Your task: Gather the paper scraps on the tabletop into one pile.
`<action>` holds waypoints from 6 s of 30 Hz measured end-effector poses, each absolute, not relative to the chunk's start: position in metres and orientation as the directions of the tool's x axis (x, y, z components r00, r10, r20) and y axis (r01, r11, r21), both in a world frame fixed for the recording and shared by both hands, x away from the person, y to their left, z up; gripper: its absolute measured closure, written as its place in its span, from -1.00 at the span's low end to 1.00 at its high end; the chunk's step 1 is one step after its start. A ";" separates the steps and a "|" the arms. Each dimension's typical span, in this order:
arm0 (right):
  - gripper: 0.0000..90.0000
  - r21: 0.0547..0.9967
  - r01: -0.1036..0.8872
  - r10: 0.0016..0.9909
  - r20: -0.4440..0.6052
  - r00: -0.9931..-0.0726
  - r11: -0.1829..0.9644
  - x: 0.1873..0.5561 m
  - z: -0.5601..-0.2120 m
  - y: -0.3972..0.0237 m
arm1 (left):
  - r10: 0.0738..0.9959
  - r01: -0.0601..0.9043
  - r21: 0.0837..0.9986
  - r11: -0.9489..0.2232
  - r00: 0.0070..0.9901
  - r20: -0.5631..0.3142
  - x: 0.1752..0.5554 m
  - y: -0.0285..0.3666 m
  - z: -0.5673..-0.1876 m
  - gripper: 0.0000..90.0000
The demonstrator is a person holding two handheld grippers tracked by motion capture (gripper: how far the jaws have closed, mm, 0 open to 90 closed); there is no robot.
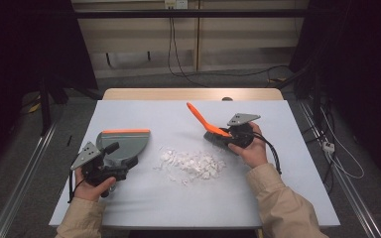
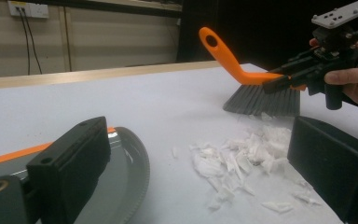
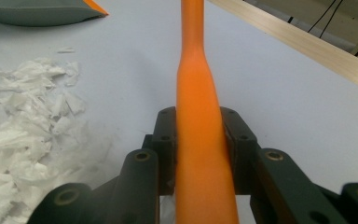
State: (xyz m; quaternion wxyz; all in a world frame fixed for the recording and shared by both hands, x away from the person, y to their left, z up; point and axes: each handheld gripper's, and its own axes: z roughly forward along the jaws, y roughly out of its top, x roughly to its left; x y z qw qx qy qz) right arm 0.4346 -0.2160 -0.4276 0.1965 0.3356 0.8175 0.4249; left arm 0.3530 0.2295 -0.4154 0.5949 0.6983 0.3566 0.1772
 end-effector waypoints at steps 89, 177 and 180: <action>0.60 0.815 0.485 0.812 0.030 -0.583 0.318 0.394 -0.367 -0.157 | 0.725 0.271 0.962 -0.042 0.671 -0.158 0.346 0.232 -0.411 -0.88; 0.60 0.786 0.605 0.776 0.303 -0.553 0.124 0.384 -0.401 -0.085 | 0.723 0.266 0.962 -0.053 0.675 -0.147 0.345 0.231 -0.411 -0.88; 0.60 0.778 0.615 0.751 0.327 -0.574 0.131 0.379 -0.406 -0.072 | 0.724 0.267 0.963 -0.047 0.673 -0.151 0.345 0.232 -0.412 -0.88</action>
